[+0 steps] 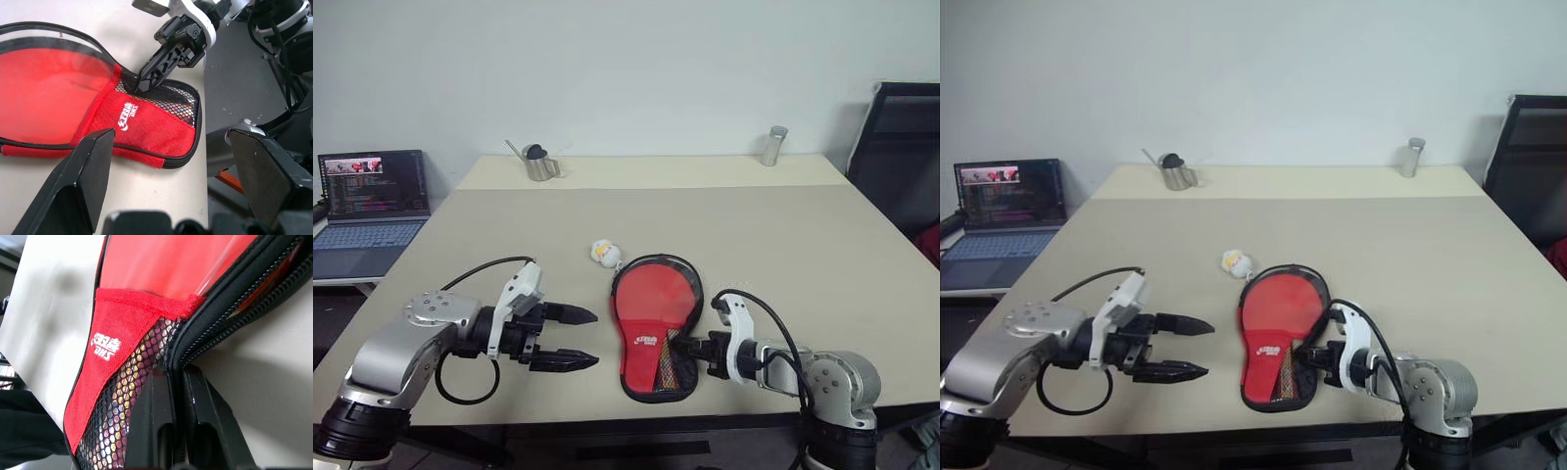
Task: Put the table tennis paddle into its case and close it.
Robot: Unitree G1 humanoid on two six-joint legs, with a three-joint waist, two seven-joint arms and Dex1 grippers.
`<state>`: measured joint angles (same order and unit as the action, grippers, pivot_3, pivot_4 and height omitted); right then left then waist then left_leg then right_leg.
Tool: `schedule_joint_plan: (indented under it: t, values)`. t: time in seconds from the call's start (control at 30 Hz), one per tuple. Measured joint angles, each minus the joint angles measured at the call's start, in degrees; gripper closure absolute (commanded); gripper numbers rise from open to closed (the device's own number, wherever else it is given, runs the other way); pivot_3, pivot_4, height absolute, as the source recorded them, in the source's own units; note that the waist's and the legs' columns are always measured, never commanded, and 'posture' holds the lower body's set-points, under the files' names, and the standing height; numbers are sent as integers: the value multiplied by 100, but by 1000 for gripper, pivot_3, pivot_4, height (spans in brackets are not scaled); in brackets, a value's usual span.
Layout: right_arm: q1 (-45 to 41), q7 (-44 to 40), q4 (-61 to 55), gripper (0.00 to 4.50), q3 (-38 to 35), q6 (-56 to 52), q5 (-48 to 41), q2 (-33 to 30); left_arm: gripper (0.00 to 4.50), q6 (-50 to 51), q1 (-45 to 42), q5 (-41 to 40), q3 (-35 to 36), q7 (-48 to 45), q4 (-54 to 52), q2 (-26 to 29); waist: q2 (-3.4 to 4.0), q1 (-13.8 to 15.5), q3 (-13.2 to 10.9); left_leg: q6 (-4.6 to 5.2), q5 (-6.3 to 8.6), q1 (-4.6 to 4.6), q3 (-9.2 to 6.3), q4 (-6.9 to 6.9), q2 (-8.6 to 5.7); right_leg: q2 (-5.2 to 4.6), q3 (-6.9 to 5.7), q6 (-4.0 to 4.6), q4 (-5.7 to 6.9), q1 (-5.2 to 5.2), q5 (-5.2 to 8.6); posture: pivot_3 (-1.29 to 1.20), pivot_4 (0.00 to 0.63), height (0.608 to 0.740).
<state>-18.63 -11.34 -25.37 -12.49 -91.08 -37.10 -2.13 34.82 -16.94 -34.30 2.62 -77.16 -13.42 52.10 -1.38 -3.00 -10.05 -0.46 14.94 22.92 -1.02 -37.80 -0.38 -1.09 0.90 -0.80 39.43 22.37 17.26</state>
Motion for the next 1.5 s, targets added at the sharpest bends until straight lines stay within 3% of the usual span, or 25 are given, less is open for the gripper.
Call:
schedule_joint_plan:
  t: [0.43,0.87,0.93,1.2,1.37,1.5]
  values:
    - [241,843,-138,4490,-174,2,-883,-36,470,-161,-4,61,-31,-78,59,0,0,26,0,1,4,2,-3,5,-1,0,-2,-1,-30,-10,-1,0,150,740]
    - [473,1583,-545,454,-432,-91,-1755,-26,470,-292,9,172,-85,-76,65,0,0,66,0,2,4,2,-4,4,-2,-1,-2,-4,-35,-14,-2,0,150,740]
    - [477,1520,-700,83,-511,-98,-1884,-332,470,-294,58,171,-84,-43,64,0,0,106,-1,2,4,3,-4,1,-4,-2,-1,-7,-37,-16,-4,0,150,740]
    - [-131,286,-970,83,-554,489,-2117,-1802,470,-292,92,141,80,187,104,-9,5,99,-5,3,4,2,-5,2,0,3,-5,-8,-36,-14,-4,0,150,740]
    - [-632,-410,-910,83,338,1232,-1779,-2354,470,-306,-194,243,249,728,528,-160,5,106,-6,3,4,4,-7,0,-1,3,-7,-8,-37,-14,-4,0,150,740]
    - [-820,-605,-604,83,1037,1785,-1254,-2389,470,-458,-478,552,259,1238,919,-318,2,119,-6,3,4,9,-7,-3,-3,1,-7,-8,-38,-13,-5,0,150,740]
